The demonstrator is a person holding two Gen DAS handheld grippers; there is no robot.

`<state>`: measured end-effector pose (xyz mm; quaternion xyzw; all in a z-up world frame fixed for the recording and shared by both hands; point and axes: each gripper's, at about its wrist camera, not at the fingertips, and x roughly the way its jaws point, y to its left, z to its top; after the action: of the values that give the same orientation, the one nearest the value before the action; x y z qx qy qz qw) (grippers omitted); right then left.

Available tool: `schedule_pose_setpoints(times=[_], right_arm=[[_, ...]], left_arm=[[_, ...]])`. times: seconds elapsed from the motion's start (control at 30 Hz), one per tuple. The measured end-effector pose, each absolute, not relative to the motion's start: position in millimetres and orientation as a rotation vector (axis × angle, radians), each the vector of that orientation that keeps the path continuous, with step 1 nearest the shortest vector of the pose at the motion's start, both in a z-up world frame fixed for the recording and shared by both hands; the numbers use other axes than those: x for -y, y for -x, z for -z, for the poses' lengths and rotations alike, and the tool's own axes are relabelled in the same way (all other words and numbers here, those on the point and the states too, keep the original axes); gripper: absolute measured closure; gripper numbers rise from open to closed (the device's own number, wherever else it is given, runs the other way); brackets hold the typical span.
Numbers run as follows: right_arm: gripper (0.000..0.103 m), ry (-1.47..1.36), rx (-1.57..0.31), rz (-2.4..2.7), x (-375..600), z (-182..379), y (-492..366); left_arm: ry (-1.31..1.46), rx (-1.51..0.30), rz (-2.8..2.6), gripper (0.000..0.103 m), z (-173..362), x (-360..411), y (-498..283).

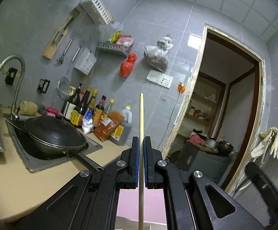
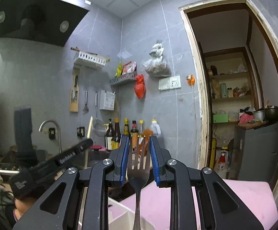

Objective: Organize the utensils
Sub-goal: 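Carry fork and chopstick over the white caddy and open both tools to drop them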

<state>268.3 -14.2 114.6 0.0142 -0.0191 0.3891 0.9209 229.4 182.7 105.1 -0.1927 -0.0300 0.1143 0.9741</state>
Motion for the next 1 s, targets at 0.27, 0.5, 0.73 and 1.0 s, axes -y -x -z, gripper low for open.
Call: schedule_pose_setpoints(times=[0.27, 0.5, 0.73, 1.0], right_arm=[[0.083, -0.022, -0.045, -0.825, 12.5, -99.6, -272.0], [0.082, -0.037, -0.106, -0.835, 16.4, -90.4, -275.1], [0.061, -0.086, -0.142, -0.824, 27.9, -95.8, -271.0], [0.032, -0.147, -0.180, -0.696, 63.2, -106.3, -261.8]], left_arm=[[0.287, 0.030, -0.245, 0.100, -85.3, -167.8, -224.9], [0.208, -0.044, -0.199, 0.100, -66.7, -152.8, -223.7], [0.209, -0.142, -0.130, 0.082, -60.6, -146.8, -217.4], [0.248, -0.185, -0.084, 0.056, -79.1, -136.6, -191.3]])
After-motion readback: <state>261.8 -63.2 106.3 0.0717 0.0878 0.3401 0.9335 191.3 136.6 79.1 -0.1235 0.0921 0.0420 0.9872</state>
